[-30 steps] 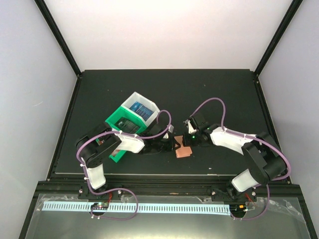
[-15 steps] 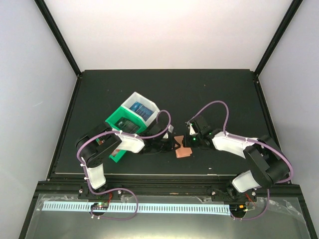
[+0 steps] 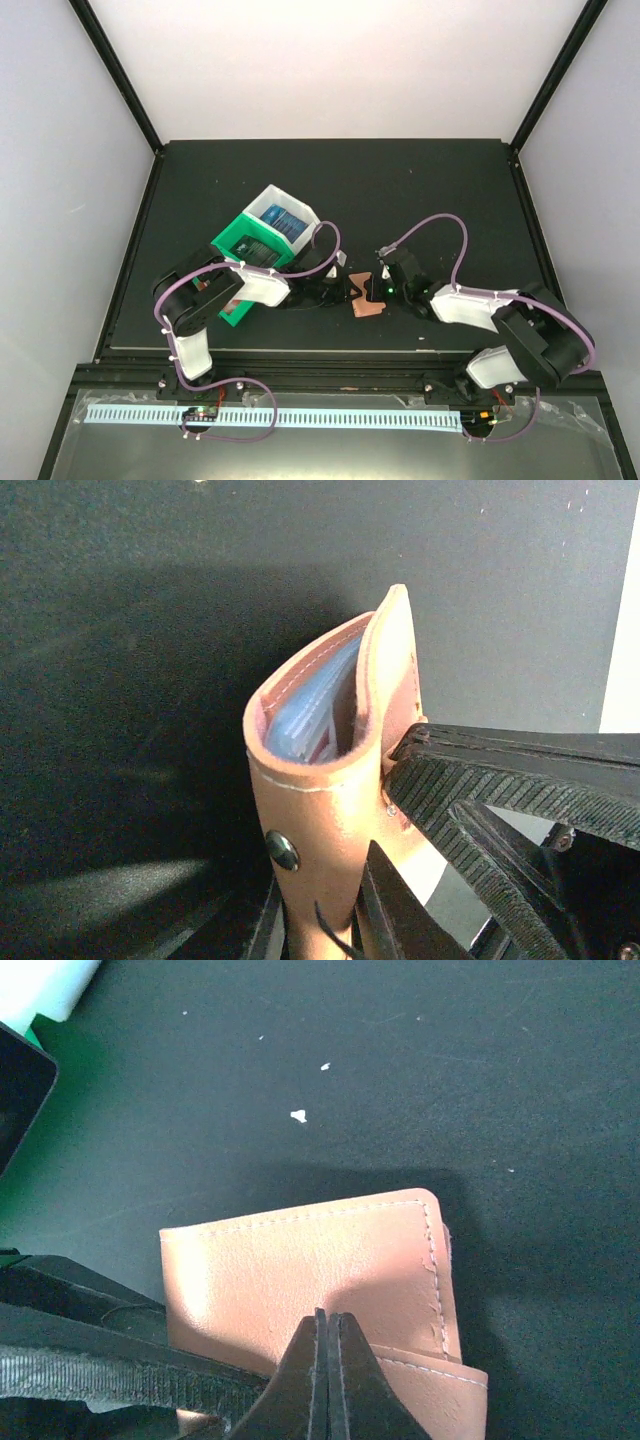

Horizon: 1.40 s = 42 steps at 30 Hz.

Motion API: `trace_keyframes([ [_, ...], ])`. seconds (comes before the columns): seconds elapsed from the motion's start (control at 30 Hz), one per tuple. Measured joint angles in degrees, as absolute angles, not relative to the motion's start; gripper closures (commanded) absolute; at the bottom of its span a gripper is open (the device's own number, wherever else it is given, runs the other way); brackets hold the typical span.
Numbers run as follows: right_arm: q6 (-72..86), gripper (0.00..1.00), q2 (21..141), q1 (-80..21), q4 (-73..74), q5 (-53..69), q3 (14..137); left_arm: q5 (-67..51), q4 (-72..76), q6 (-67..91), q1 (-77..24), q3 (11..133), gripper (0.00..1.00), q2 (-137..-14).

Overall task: Put the credit cards into the card holder
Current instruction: Close the card holder at the center of the board.

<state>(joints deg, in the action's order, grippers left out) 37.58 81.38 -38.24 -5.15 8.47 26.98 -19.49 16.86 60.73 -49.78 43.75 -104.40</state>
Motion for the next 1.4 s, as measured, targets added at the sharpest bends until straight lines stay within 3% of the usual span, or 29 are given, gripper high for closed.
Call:
trace_keyframes([
  [0.5, 44.1, 0.99, 79.9, -39.3, -20.7, 6.1, 18.5, -20.6, 15.7, 61.7, -48.7, 44.4, 0.98, -104.4],
  [0.93, 38.8, 0.99, 73.6, -34.6, 1.8, 12.5, 25.0, -23.9, 16.1, 58.9, -47.1, 47.3, 0.98, -106.9],
  [1.4, 37.5, 0.99, 75.5, -32.6, -3.8, 12.5, 25.6, -24.7, 17.2, 57.5, -46.8, 47.3, 0.99, -107.4],
])
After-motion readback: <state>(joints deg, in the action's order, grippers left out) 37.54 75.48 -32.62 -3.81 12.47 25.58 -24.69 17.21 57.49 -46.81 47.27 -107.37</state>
